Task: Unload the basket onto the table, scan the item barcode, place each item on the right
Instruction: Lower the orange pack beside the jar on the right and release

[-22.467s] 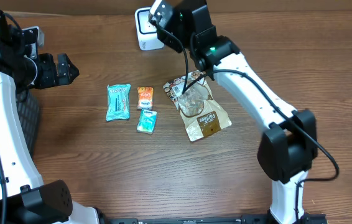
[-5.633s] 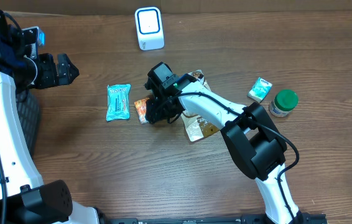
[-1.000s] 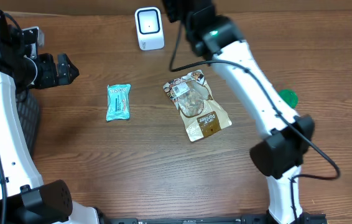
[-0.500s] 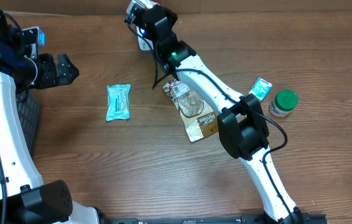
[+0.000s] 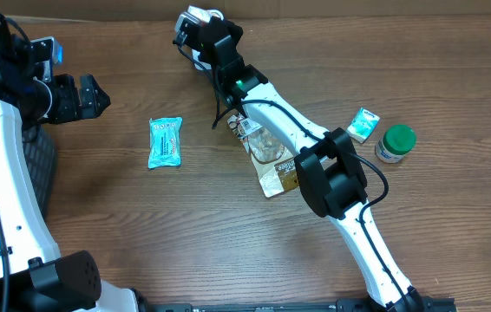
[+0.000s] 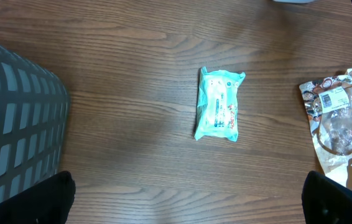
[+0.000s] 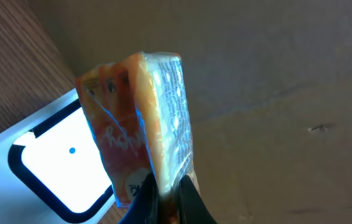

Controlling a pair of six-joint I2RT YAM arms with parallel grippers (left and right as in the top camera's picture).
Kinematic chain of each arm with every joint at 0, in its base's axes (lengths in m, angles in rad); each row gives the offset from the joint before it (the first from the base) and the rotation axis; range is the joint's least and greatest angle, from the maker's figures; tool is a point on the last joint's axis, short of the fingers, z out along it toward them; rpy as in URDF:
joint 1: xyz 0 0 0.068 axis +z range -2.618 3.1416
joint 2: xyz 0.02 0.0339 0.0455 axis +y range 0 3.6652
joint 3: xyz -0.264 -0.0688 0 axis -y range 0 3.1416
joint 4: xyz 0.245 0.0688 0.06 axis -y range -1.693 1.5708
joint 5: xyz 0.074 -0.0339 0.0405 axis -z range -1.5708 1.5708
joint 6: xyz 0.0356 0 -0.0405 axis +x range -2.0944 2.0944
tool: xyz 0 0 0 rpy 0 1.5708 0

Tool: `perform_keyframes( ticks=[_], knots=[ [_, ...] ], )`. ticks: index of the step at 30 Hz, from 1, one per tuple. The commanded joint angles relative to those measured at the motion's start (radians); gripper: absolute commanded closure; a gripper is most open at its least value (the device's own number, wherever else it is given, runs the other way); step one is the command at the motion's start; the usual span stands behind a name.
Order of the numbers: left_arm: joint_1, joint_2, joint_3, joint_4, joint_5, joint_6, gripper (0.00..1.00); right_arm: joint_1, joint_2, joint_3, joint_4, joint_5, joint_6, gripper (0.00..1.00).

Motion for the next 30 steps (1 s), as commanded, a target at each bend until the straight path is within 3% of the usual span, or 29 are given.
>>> perform_keyframes(
  ticks=[1,7,13,20,22,30],
  knots=[
    [-0.003,-0.004,0.013,0.002,0.011,0.019,0.01,-0.002,0.005,0.006,0.007,-0.009,0.035,0.96],
    [-0.003,-0.004,0.013,0.002,0.011,0.019,0.0,-0.003,-0.007,0.006,-0.022,-0.011,0.101,0.96],
    [-0.003,-0.004,0.013,0.002,0.011,0.019,0.01,-0.003,-0.158,0.008,-0.214,-0.059,0.341,0.96],
    [-0.003,-0.004,0.013,0.002,0.011,0.019,0.0,-0.009,-0.49,0.008,-0.64,-0.062,0.846,0.96],
    [-0.003,-0.004,0.013,0.002,0.011,0.019,0.0,-0.038,-0.599,0.008,-0.845,-0.09,1.006,0.96],
    [-0.003,-0.004,0.013,0.002,0.011,0.019,0.0,-0.235,-0.706,-0.001,-1.383,-0.304,1.245,0.96]
  ],
)
